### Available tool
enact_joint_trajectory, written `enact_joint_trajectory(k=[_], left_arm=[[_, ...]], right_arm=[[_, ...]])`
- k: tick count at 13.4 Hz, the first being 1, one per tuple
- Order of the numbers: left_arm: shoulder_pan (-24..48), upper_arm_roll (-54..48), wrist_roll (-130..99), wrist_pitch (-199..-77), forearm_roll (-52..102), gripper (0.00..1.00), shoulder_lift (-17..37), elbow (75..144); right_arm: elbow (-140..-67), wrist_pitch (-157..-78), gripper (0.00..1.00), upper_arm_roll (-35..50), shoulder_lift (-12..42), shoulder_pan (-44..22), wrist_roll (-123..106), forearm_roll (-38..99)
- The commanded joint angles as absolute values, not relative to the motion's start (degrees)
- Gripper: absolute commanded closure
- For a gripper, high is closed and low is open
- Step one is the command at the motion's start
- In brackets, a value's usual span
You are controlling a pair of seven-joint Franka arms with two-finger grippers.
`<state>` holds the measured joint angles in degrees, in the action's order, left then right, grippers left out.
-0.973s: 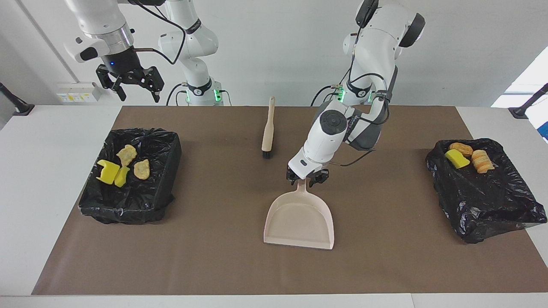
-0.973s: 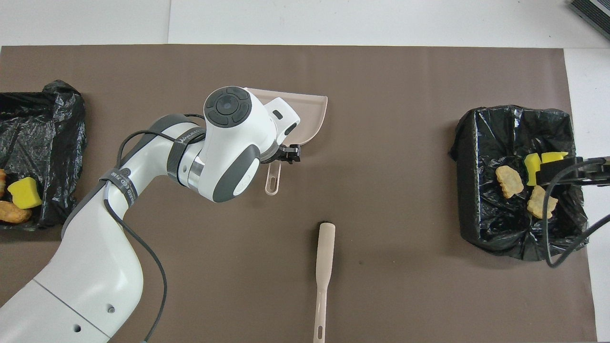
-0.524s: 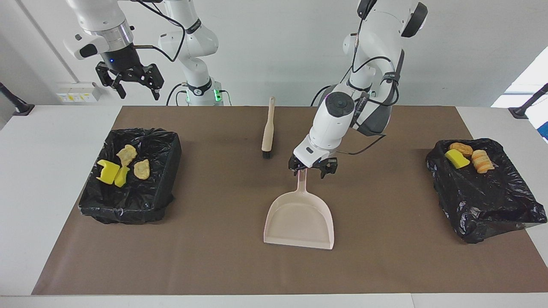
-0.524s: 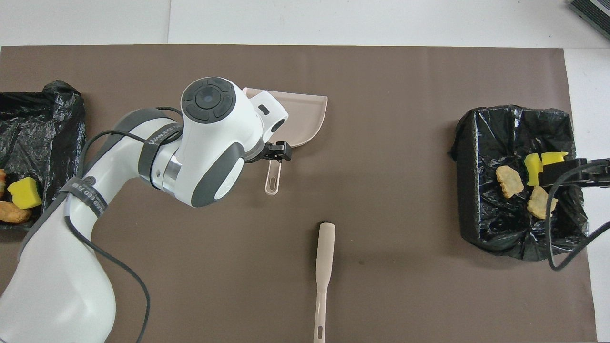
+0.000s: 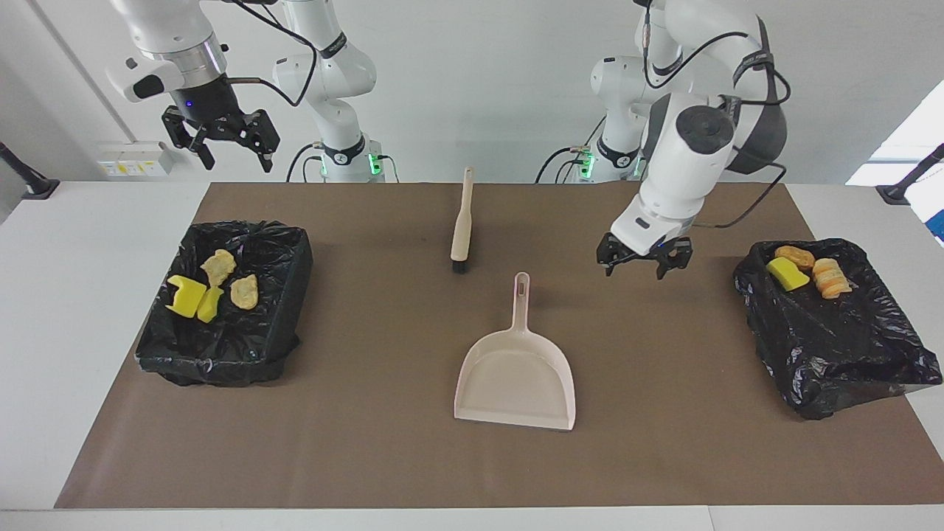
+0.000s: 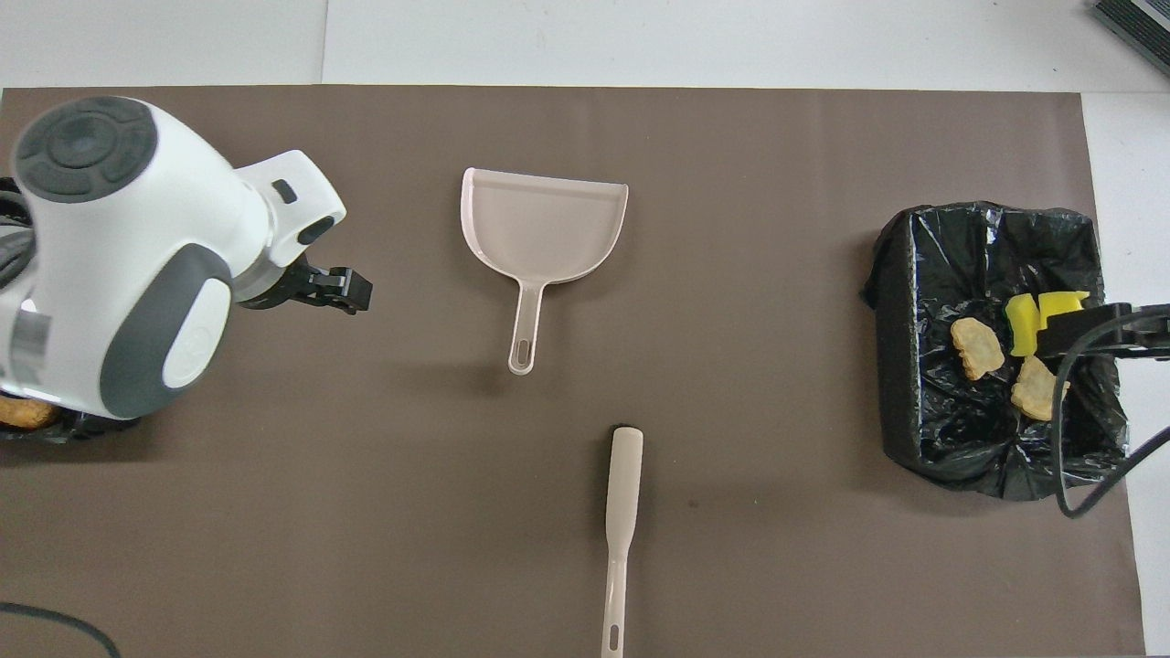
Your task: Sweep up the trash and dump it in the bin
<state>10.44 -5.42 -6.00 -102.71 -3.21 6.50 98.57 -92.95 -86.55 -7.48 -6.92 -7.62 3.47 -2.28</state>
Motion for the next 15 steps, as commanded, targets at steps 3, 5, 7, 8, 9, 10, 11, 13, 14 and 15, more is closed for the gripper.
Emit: enact_joint_trajectory(k=[3,5,7,8,9,10,11,13,14,15], left_arm=[[8.53,0.87,4.73,-93.46,-2.29,0.0,-0.61,96.7],[8.44,4.9,7.37,-87.4,1.3,0.0,-0.79,90.91],[5.99,5.19,8.61,-82.03,2.55,0.0,-0.27,85.37],[5.37,5.01,8.61,-80.0,2.55,0.0,0.0,83.17],[5.27,5.18,8.61,-78.24,2.55,0.0,-0.09,81.4],[5.36,5.19,8.61,-78.05,2.46,0.0,-0.44,81.39],[5.36,4.84,8.7,-78.48,2.63,0.0,-1.05,81.82],[5.36,4.83,8.0,-77.61,2.64,0.0,-3.24,84.01],[5.36,4.75,8.0,-77.61,2.55,0.0,-3.69,84.55],[5.19,4.75,8.09,-77.61,2.55,0.0,-3.6,84.55]], right_arm=[[-92.9,-85.96,0.0,-7.38,-7.38,-7.21,2.99,-2.29],[-92.9,-85.87,0.0,-7.47,-7.38,-7.12,2.99,-2.29],[-92.9,-85.87,0.0,-7.47,-7.38,-7.12,2.99,-2.29],[-92.9,-85.87,0.0,-7.38,-7.38,-7.21,2.99,-2.29],[-92.9,-85.87,0.0,-7.47,-7.38,-7.21,2.99,-2.29],[-92.9,-85.87,0.0,-7.47,-7.38,-7.12,2.99,-2.29],[-92.9,-85.87,0.0,-7.47,-7.38,-7.21,2.99,-2.29],[-92.9,-85.87,0.0,-7.38,-7.38,-7.21,2.99,-2.29],[-92.9,-85.87,0.0,-7.38,-7.38,-7.21,2.99,-2.29],[-92.9,-85.87,0.0,-7.47,-7.38,-7.21,2.99,-2.29]])
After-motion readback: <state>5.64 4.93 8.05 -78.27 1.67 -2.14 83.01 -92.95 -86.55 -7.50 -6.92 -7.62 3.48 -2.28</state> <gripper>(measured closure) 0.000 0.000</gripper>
